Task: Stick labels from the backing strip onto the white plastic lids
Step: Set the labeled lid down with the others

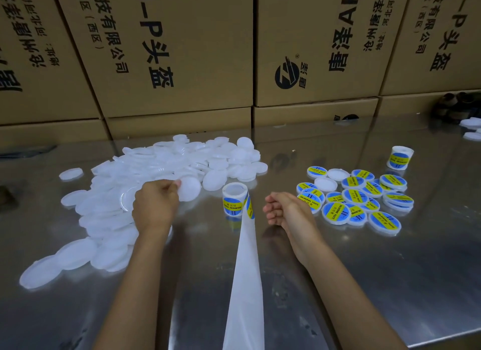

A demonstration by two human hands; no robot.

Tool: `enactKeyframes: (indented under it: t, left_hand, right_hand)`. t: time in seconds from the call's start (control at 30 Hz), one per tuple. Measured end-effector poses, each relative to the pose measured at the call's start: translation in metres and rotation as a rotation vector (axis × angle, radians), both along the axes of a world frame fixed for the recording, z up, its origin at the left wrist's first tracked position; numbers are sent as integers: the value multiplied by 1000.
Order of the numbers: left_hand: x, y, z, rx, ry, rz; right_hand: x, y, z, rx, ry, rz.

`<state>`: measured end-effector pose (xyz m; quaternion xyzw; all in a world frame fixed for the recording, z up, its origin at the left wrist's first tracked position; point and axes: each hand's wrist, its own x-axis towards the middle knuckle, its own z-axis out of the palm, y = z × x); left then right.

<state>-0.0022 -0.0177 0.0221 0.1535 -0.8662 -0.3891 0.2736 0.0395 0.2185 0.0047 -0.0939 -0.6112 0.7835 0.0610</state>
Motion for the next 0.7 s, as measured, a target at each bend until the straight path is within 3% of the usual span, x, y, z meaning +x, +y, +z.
enactKeyframes:
  t: [0.23, 0.47, 0.7]
  left_hand:
    - [-7, 10, -11, 40, -94, -160]
    - [-8, 9, -1, 373, -66, -219]
    - [0, 5, 8, 537, 46, -197]
  right_hand:
    - [-1, -1, -3, 41, 1, 0]
    - [0, -3, -4, 81, -6, -3]
    - [2, -4, -3, 91, 7, -16]
